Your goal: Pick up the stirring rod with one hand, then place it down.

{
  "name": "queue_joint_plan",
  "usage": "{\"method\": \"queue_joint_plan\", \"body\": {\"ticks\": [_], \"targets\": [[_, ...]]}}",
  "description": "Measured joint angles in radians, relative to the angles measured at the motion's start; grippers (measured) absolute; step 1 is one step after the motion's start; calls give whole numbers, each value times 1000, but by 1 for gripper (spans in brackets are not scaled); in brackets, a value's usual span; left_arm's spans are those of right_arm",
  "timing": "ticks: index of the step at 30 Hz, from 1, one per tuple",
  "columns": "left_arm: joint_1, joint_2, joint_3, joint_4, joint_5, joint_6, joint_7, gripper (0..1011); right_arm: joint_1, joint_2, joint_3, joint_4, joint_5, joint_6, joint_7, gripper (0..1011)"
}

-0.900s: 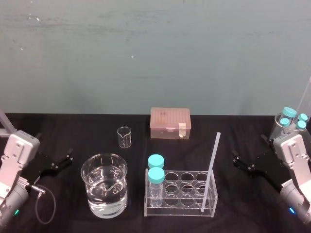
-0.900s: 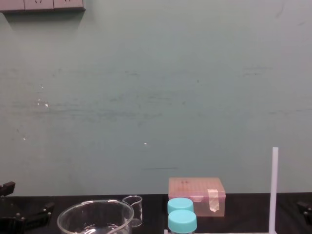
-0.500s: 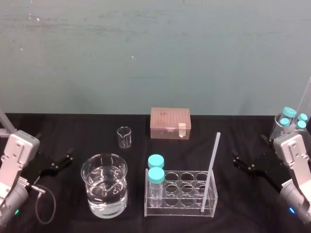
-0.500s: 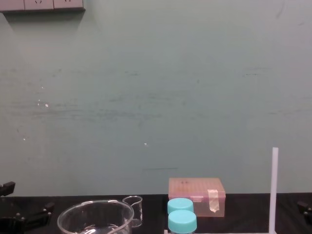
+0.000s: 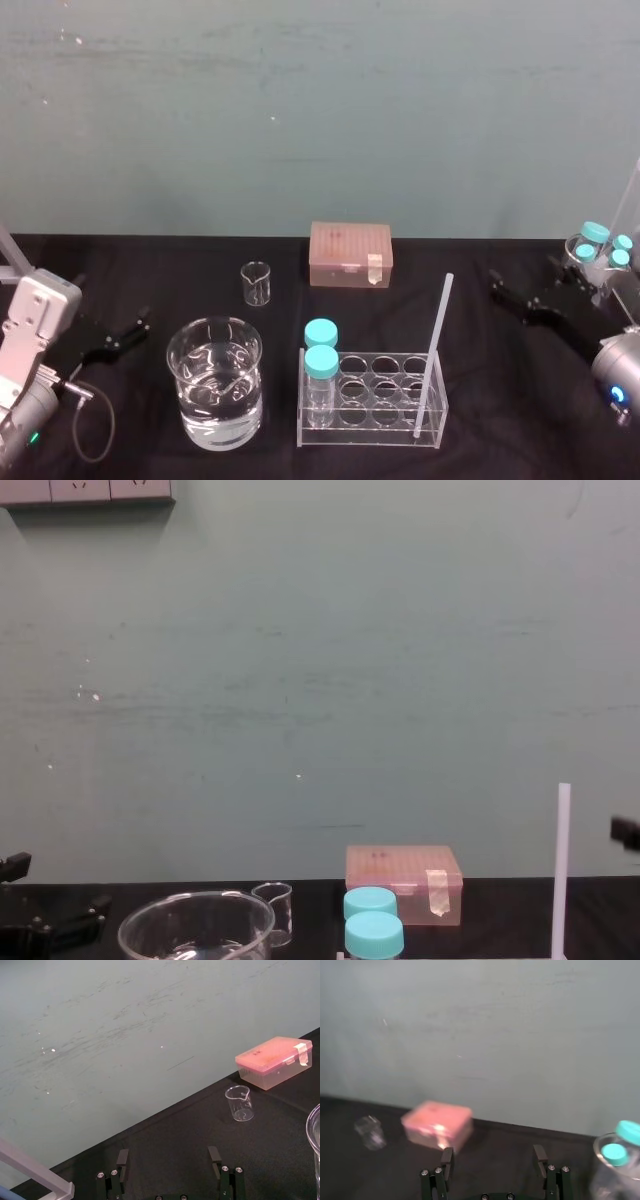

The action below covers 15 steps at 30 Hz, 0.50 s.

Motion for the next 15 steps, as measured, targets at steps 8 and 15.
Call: {"method": "queue_joint_plan", "body": {"ticks": [8,15], "targets": [[0,0,0,0,0,0,0,1005,-6,-19,134,-70,354,192,230,1003],[0,0,0,0,0,0,0,1005,6,63,126,-84,492,302,474,1003]]}}
